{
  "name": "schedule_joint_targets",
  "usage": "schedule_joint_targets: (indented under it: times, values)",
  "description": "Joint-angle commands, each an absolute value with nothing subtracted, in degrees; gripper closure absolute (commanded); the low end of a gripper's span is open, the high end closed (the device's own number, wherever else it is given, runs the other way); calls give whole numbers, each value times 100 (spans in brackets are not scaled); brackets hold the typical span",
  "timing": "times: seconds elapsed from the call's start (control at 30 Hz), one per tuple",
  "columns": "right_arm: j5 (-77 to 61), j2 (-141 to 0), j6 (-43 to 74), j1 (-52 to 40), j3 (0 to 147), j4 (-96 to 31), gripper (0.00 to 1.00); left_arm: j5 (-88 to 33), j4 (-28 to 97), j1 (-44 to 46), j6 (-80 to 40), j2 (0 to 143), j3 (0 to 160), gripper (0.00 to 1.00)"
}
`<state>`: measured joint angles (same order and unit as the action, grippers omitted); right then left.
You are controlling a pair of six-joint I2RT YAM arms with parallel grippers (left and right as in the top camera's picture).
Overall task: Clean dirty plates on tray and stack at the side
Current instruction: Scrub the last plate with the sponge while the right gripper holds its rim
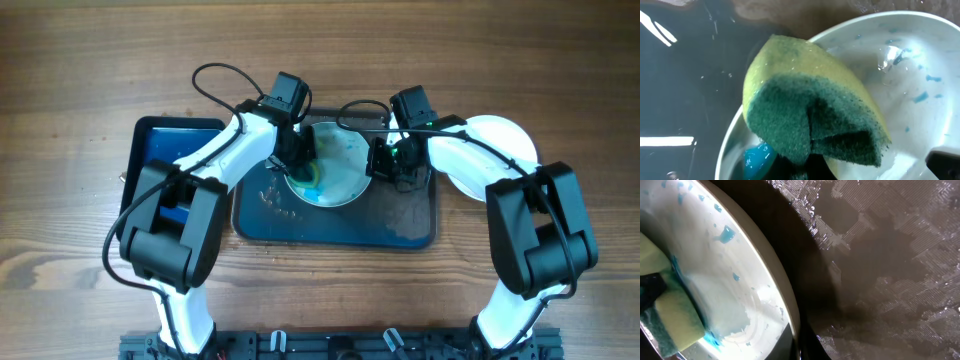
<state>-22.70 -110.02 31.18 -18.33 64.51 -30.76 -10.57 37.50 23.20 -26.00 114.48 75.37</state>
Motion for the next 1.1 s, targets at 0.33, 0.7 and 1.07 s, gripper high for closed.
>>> schedule_joint_targets:
  times: [0.33, 0.7, 1.07]
  values:
    - [-2565, -11048, 2867, -1859, 6405, -3044, 96, -3391, 3166, 2860, -1253, 11810, 7491, 96]
    - [-2561, -11048, 2845, -1857, 6403, -3065, 96, 1070, 2644, 1822, -3072, 11810, 7629, 96]
    - [-2563, -11048, 2856, -1857, 6403, -3044, 96, -2786, 4466, 2390, -119, 11810, 7629, 96]
